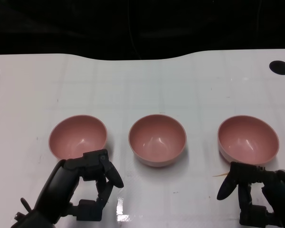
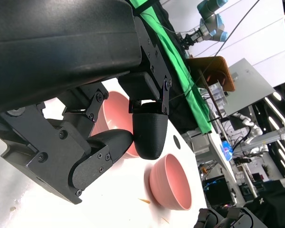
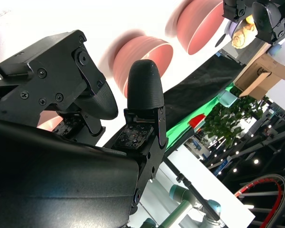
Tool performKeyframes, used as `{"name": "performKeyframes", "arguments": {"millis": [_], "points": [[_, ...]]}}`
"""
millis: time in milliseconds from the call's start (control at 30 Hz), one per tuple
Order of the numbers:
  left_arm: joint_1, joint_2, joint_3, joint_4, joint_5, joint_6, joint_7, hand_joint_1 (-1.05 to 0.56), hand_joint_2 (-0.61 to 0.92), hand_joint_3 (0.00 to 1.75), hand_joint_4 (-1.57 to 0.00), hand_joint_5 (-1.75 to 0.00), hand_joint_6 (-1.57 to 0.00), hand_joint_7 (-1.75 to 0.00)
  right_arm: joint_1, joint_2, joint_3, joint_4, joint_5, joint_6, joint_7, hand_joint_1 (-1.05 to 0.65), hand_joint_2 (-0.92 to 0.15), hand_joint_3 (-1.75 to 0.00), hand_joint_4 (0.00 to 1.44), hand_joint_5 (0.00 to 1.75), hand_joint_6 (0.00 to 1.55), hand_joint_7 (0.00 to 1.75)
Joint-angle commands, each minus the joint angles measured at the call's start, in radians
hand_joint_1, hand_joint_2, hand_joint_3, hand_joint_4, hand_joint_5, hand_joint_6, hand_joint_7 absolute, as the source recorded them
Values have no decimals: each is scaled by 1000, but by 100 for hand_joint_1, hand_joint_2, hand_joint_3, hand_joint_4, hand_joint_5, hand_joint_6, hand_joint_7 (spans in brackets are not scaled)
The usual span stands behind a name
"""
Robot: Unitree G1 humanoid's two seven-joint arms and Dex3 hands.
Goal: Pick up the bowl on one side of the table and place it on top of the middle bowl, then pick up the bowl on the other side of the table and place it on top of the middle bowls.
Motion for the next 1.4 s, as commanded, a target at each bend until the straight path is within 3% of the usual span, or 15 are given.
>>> {"name": "performKeyframes", "arguments": {"millis": [33, 1000, 1133, 1200, 1333, 1400], "points": [[7, 13, 8, 0, -13, -13, 2, -21, 37, 130, -89, -170, -82, -139, 2, -9, -10, -2, 5, 0, -7, -3, -16, -161, 90, 175, 89, 128], [5, 11, 8, 3, -11, -20, 5, -22, 39, 127, -89, -172, -81, -138, 5, -4, -14, -10, -2, 10, -14, -3, -18, -157, 89, 175, 87, 125], [6, 12, 9, 3, -12, -19, 4, -21, 38, 128, -89, -172, -81, -138, 1, -1, -19, -14, -5, 18, -26, -5, -33, -130, 85, 162, 84, 110], [5, 13, 9, 2, -12, -17, 3, -21, 38, 129, -89, -171, -81, -139, 0, -5, -23, -25, -17, 38, -29, -9, -39, -114, 80, 137, 80, 99], [5, 14, 10, 2, -2, -16, 10, -22, 38, 129, -89, -171, -81, -139, 4, -10, -32, -60, -68, 94, -46, -19, -53, -83, 68, 122, 72, 78], [4, 13, 9, 5, -10, -14, 5, -22, 38, 129, -89, -171, -81, -139, 6, -11, -38, -71, -99, 116, -65, -27, -69, -46, 59, 111, 68, 58]]}}
